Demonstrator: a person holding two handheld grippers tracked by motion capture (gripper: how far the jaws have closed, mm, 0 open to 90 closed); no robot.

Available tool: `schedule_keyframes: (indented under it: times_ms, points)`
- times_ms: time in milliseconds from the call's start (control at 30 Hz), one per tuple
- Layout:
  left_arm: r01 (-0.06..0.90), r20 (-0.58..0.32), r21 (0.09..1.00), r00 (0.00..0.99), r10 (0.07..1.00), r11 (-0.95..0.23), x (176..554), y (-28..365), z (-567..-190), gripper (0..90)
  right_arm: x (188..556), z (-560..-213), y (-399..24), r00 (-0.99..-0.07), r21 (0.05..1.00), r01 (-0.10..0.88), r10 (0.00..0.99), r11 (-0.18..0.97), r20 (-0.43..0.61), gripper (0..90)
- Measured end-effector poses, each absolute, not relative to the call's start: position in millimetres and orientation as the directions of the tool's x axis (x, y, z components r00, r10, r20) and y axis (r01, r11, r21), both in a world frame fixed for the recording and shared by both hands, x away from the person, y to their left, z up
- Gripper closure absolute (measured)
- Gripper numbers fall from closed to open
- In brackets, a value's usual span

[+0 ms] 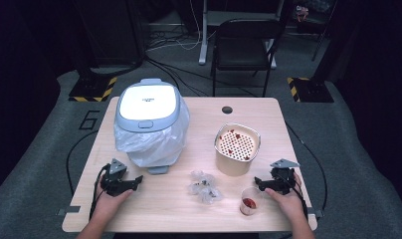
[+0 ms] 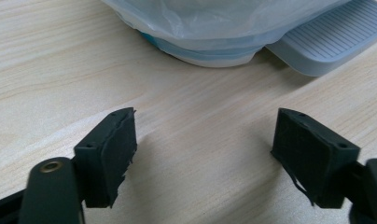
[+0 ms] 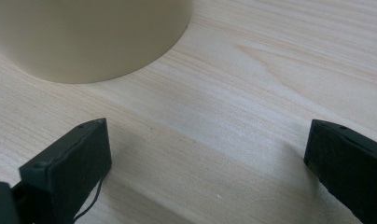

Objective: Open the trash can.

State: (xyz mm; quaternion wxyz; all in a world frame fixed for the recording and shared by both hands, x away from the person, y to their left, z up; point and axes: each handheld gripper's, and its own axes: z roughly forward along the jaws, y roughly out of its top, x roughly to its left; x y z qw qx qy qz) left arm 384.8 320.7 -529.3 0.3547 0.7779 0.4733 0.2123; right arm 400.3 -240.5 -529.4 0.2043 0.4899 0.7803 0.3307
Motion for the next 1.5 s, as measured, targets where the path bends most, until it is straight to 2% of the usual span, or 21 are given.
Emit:
schedule_keyframes:
  times_ms: [267, 367, 467, 500, 767, 900, 1167, 1267, 1300, 1367, 1467, 1500]
  points:
    - [0.576, -0.004, 0.766, 0.449, 0.894, -0.285, 382.4, 322.5, -528.9, 32.8, 399.5, -529.4, -240.1, -0.431, 0.716, 0.631, 0.902, 0.297, 0.006, 0.2]
    - [0.582, -0.023, 0.765, 0.454, 0.891, -0.277, 381.0, 323.2, -527.2, 41.3, 399.2, -529.4, -240.2, -0.433, 0.716, 0.630, 0.901, 0.299, 0.005, 0.3]
    - [0.582, -0.048, 0.774, 0.448, 0.893, -0.250, 380.0, 322.5, -523.6, 42.8, 399.2, -529.4, -240.2, -0.433, 0.716, 0.630, 0.901, 0.299, 0.005, 0.3]
    - [0.572, -0.075, 0.788, 0.459, 0.885, -0.230, 378.9, 323.3, -518.3, 49.3, 399.2, -529.4, -240.2, -0.433, 0.717, 0.630, 0.901, 0.299, 0.005, 0.3]
    - [0.544, -0.125, 0.820, 0.475, 0.871, -0.179, 371.5, 320.2, -496.3, 67.0, 399.2, -529.4, -240.2, -0.433, 0.716, 0.630, 0.902, 0.299, 0.005, 0.3]
    - [0.558, -0.131, 0.807, 0.487, 0.864, -0.192, 370.9, 314.1, -491.7, 76.5, 399.2, -529.4, -240.2, -0.433, 0.717, 0.630, 0.901, 0.299, 0.004, 0.3]
    - [0.569, -0.137, 0.790, 0.526, 0.840, -0.227, 373.3, 293.0, -488.4, 80.9, 399.2, -529.4, -240.2, -0.433, 0.716, 0.630, 0.901, 0.299, 0.005, 0.3]
    - [0.558, -0.114, 0.794, 0.526, 0.843, -0.241, 375.0, 285.3, -486.6, 80.3, 399.2, -529.4, -240.2, -0.433, 0.717, 0.630, 0.901, 0.299, 0.004, 0.3]
    - [0.541, -0.080, 0.793, 0.548, 0.833, -0.280, 377.8, 282.7, -485.8, 80.3, 399.2, -529.4, -240.2, -0.433, 0.717, 0.630, 0.901, 0.299, 0.004, 0.3]
    - [0.543, -0.088, 0.794, 0.545, 0.834, -0.271, 379.2, 280.7, -486.9, 80.4, 399.2, -529.4, -240.2, -0.433, 0.716, 0.630, 0.901, 0.299, 0.004, 0.3]
    - [0.557, -0.096, 0.785, 0.543, 0.834, -0.272, 382.7, 278.4, -489.4, 85.8, 399.2, -529.4, -240.2, -0.433, 0.716, 0.630, 0.902, 0.299, 0.005, 0.3]
    - [0.568, -0.128, 0.785, 0.537, 0.834, -0.245, 383.5, 276.0, -490.9, 85.8, 399.2, -529.4, -240.2, -0.433, 0.716, 0.630, 0.901, 0.299, 0.005, 0.3]
